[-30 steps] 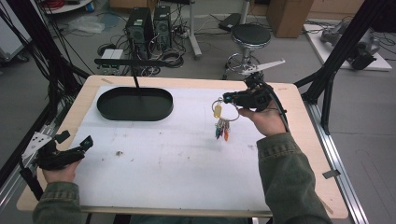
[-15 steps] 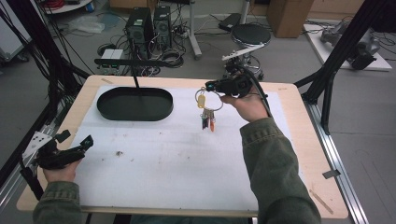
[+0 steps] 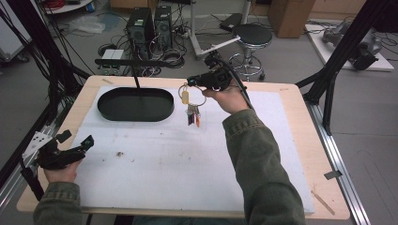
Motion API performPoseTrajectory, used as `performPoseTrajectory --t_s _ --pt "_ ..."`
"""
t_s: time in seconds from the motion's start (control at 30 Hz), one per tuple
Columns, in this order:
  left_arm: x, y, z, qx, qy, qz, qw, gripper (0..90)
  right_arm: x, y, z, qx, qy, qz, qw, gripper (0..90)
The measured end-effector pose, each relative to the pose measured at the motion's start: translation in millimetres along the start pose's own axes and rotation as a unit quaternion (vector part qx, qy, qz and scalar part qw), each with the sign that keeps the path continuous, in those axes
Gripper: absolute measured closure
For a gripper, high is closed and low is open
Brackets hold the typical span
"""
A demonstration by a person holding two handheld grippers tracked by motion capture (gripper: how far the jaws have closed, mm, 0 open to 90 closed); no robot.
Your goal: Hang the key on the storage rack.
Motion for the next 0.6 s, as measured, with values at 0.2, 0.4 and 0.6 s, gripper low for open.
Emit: performPoseTrajectory --t_s 0.2,0.4,0.6 --pt "2.1 0.9 1.0 0.000 -0.003 -0.001 1.0000 2.2 15.5 0.7 10.4 -0.002 0.005 0.002 1.0000 85.7" --pt "3.8 1.1 1.4 0.000 -0.002 -0.003 1.0000 2.2 30.0 -1.1 22.8 0.000 0.006 0.003 1.0000 85.7" --pt "5.8 0.5 1.0 -0.002 -0.004 -0.006 1.0000 2.2 44.3 -1.9 34.4 0.000 0.008 0.004 1.0000 85.7"
Point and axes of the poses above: each handheld gripper's, and its own axes: x roughly forward along the jaws, z roughly out of its top, y roughly to its left, the point moved 8 cm from there along x, roughly forward along the jaws
